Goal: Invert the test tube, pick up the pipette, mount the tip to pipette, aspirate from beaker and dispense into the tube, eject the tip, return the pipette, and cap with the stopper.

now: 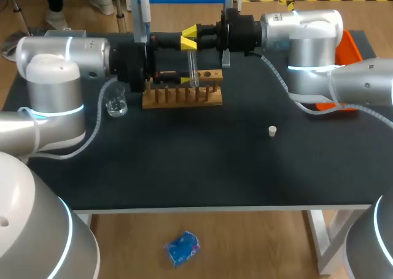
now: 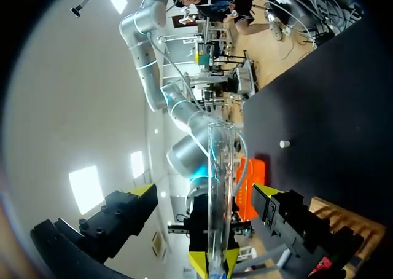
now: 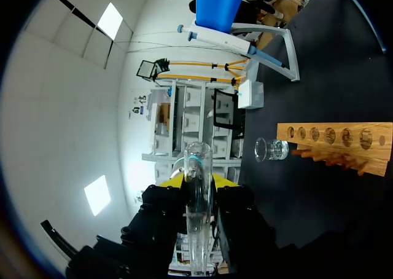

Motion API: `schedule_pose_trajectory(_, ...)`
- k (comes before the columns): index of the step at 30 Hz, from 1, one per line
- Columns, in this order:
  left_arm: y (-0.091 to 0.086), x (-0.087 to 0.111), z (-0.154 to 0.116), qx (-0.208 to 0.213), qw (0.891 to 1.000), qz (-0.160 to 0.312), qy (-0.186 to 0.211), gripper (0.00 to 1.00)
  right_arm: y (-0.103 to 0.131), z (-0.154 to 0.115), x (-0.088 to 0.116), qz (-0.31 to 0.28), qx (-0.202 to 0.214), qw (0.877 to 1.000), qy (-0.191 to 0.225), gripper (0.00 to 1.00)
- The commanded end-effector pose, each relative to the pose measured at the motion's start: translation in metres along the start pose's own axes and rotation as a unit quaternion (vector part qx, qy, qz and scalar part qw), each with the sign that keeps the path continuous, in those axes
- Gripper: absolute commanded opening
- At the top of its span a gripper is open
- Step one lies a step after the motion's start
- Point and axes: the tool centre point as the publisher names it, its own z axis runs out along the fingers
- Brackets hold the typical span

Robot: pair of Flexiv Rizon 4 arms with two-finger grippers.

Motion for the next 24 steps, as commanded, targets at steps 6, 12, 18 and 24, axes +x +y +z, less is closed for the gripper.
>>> schedule_pose_trajectory(6, -0.0027, -0.0021, 0.0021, 0.003, 1.0, 0.001, -0.002, 1.0, 0.0004, -0.0004, 0.0001, 0.0, 0.001, 1.0, 0.0, 0.0)
schedule_pose_trajectory(12, -0.0027, -0.0021, 0.0021, 0.003, 1.0, 0.001, -0.002, 1.0, 0.0004, -0.0004, 0.0001, 0.0, 0.001, 1.0, 0.0, 0.0)
schedule_pose_trajectory(18, -0.0027, -0.0021, 0.0021, 0.003, 1.0, 0.001, -0.002, 1.0, 0.0004, -0.0004, 0.0001, 0.0, 0.001, 1.0, 0.0, 0.0)
schedule_pose_trajectory(24, -0.0027, -0.0021, 0.0021, 0.003, 1.0, 0.001, -0.002, 1.0, 0.0004, -0.0004, 0.0001, 0.0, 0.001, 1.0, 0.0, 0.0)
